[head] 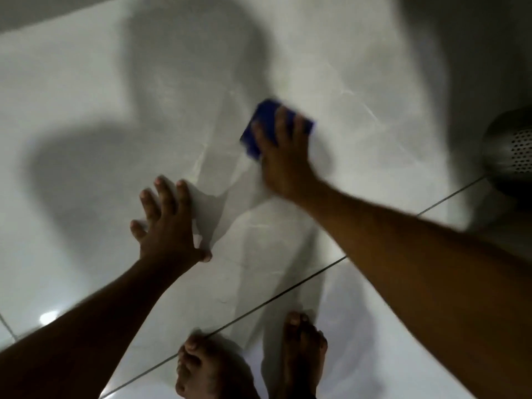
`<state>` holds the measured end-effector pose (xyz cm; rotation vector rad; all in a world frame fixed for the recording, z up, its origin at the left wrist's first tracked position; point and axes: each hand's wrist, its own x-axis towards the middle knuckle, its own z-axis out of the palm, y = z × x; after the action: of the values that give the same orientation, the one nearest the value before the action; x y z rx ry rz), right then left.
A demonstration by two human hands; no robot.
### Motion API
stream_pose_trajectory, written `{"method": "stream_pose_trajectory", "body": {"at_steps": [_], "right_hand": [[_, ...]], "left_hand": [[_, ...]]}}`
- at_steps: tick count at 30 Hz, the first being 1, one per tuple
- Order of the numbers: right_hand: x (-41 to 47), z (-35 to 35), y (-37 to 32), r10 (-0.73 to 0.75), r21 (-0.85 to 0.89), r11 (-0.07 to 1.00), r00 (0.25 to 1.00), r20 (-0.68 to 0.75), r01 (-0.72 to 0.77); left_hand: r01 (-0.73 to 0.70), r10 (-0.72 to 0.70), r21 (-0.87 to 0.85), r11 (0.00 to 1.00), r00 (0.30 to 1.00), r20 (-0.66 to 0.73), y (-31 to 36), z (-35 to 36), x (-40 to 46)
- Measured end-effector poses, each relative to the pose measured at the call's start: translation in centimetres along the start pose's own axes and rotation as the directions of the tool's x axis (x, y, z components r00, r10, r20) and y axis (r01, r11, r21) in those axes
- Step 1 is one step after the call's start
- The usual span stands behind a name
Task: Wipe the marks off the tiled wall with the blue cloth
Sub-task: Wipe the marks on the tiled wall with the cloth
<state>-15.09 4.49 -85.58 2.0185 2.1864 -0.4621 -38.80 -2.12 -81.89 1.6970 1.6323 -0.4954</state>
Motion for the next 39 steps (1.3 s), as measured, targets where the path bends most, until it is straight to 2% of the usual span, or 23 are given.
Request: {"method": "stream_pose_trajectory", "body": {"at_steps": [1, 3, 5, 8, 9, 11, 12, 14, 15, 17, 19, 20, 21, 23, 24, 26, 27, 29, 31, 33, 34, 37, 39], "right_hand": [[-3.7, 1.3, -1.0, -0.244, -0.039, 0.969, 0.968, 0.052, 0.246], [-12.7, 2.2, 1.0, -0.635, -0.051, 0.745, 0.731, 0.249, 0.665], [-15.8, 0.6, 7.9, -0.737, -0.055, 0.604, 0.583, 0.342, 0.795], [-8.7, -1.9, 13.5, -0.564, -0.234, 0.782, 0.815, 0.131, 0.578], [-4.9, -2.3, 12.9, -0.363, -0.194, 0.913, 0.932, 0.02, 0.36], [0.5, -2.5, 7.5, -0.007, -0.034, 0.999, 0.998, -0.056, 0.005], [1.0, -1.6, 4.2, 0.032, 0.019, 0.999, 0.997, -0.065, -0.03], [-3.8, 1.8, -0.5, -0.263, -0.043, 0.964, 0.964, -0.038, 0.261], [-8.3, 3.0, -0.9, -0.49, -0.062, 0.867, 0.868, 0.077, 0.495], [-15.6, 3.0, 3.4, -0.796, 0.037, 0.561, 0.526, 0.3, 0.827], [-16.0, 0.5, 11.5, -0.882, 0.1, 0.367, 0.312, 0.352, 0.925], [-14.0, -1.1, 15.0, -0.882, 0.032, 0.367, 0.336, 0.332, 0.93], [-11.5, -2.4, 17.3, -0.836, -0.036, 0.469, 0.457, 0.304, 0.882], [-6.2, -3.5, 18.0, -0.496, -0.118, 0.848, 0.853, 0.162, 0.516], [-4.1, -3.4, 16.2, -0.25, -0.142, 0.958, 0.968, 0.021, 0.251], [-2.3, -1.7, 9.5, 0.145, -0.016, 0.989, 0.982, -0.12, -0.148], [-3.1, -0.6, 5.9, 0.159, 0.019, 0.987, 0.981, -0.113, -0.157], [-8.7, 2.5, 1.2, -0.229, -0.011, 0.973, 0.973, -0.004, 0.229], [-15.6, 3.6, 2.7, -0.621, 0.02, 0.777, 0.761, 0.189, 0.629], [-17.5, 2.0, 9.2, -0.761, 0.018, 0.623, 0.6, 0.247, 0.782], [-17.0, 1.0, 12.5, -0.748, -0.013, 0.64, 0.626, 0.22, 0.768], [-12.3, -1.3, 18.1, -0.286, -0.086, 0.954, 0.957, 0.044, 0.289], [-7.9, -1.8, 15.1, 0.156, 0.022, 0.988, 0.986, -0.058, -0.155]], "left_hand": [[-0.006, 0.006, -0.005, 1.0, 1.0, 0.002, 0.0, -0.2, -0.2], [-0.005, 0.005, -0.011, 1.0, 1.0, 0.006, 0.1, -0.6, -0.6], [-0.007, 0.007, -0.011, 1.0, 1.0, 0.002, 0.3, -0.7, -0.7], [0.003, -0.003, 0.001, 1.0, 1.0, -0.003, 0.2, -0.4, -0.3], [0.003, -0.003, 0.008, 1.0, 1.0, 0.0, 0.2, -0.3, -0.2], [0.003, -0.003, 0.02, 1.0, 1.0, -0.006, 0.1, -0.2, -0.1], [0.002, -0.001, 0.025, 1.0, 1.0, -0.015, 0.0, -0.2, 0.0], [-0.009, 0.009, 0.026, 1.0, 1.0, -0.023, -0.3, 0.0, -0.1], [-0.012, 0.013, 0.023, 1.0, 1.0, -0.025, -0.5, 0.0, -0.2], [-0.014, 0.014, 0.013, 1.0, 0.999, -0.034, -0.5, 0.0, -0.4], [-0.01, 0.01, 0.013, 1.0, 0.999, -0.033, -0.4, 0.1, -0.4], [-0.009, 0.01, 0.014, 1.0, 0.999, -0.034, -0.4, 0.0, -0.2], [-0.006, 0.006, 0.017, 1.0, 0.999, -0.033, -0.3, 0.0, -0.1], [0.001, -0.001, 0.022, 1.0, 1.0, -0.018, -0.2, 0.0, -0.1], [0.002, -0.002, 0.023, 1.0, 1.0, -0.014, -0.1, 0.0, -0.1], [0.003, -0.003, 0.014, 1.0, 1.0, -0.019, -0.2, 0.0, -0.2], [-0.002, 0.003, 0.016, 1.0, 1.0, -0.026, -0.2, 0.1, -0.1], [-0.006, 0.007, 0.02, 1.0, 0.999, -0.039, -0.3, 0.1, -0.2], [-0.008, 0.009, 0.019, 1.0, 0.999, -0.035, -0.4, 0.0, -0.3], [-0.014, 0.015, 0.026, 1.0, 0.999, -0.043, -0.6, 0.1, -0.2], [-0.011, 0.013, 0.025, 1.0, 0.999, -0.046, -0.6, 0.1, -0.2], [-0.013, 0.014, 0.024, 1.0, 0.999, -0.044, -0.4, 0.3, 0.2], [-0.004, 0.005, 0.019, 1.0, 0.999, -0.036, -0.4, 0.3, 0.1]]}}
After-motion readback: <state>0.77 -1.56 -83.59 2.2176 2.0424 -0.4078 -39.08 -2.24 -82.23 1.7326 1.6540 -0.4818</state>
